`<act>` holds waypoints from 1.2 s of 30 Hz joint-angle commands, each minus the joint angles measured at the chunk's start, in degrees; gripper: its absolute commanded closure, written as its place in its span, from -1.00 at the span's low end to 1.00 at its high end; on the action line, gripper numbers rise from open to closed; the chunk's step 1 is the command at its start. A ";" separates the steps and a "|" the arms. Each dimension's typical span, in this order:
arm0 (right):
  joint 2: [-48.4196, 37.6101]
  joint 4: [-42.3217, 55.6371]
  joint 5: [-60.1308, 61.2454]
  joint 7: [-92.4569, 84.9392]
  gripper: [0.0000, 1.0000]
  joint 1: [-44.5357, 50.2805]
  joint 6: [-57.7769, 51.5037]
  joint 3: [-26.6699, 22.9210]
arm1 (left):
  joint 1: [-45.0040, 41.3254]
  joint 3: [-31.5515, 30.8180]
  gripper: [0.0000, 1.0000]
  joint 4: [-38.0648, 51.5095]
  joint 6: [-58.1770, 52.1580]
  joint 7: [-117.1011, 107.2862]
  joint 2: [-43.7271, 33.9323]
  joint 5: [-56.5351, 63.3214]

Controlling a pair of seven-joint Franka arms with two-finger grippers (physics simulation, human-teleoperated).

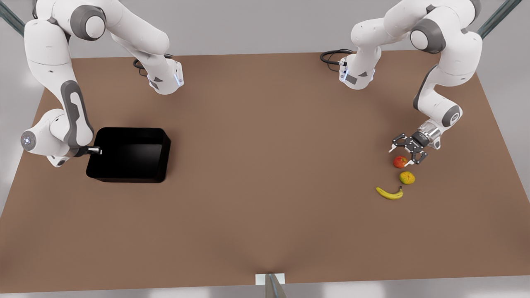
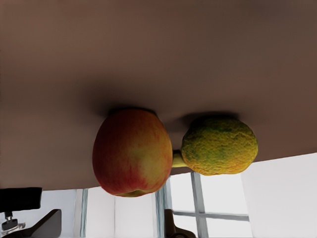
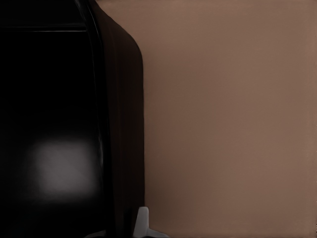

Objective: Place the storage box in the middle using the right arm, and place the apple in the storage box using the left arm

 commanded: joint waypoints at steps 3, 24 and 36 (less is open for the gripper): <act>-0.53 0.00 4.93 -4.16 0.57 0.12 -0.42 0.00 | 1.48 0.00 -0.96 0.11 -0.05 0.02 0.66 -0.16; 15.98 40.86 8.71 57.45 0.57 32.90 -14.13 33.31 | 3.85 -4.92 -0.96 1.34 0.65 1.95 4.97 -4.64; 20.39 43.42 8.88 53.50 0.57 36.69 -12.90 33.75 | 3.94 -4.92 -0.44 1.34 0.74 2.39 5.41 -4.46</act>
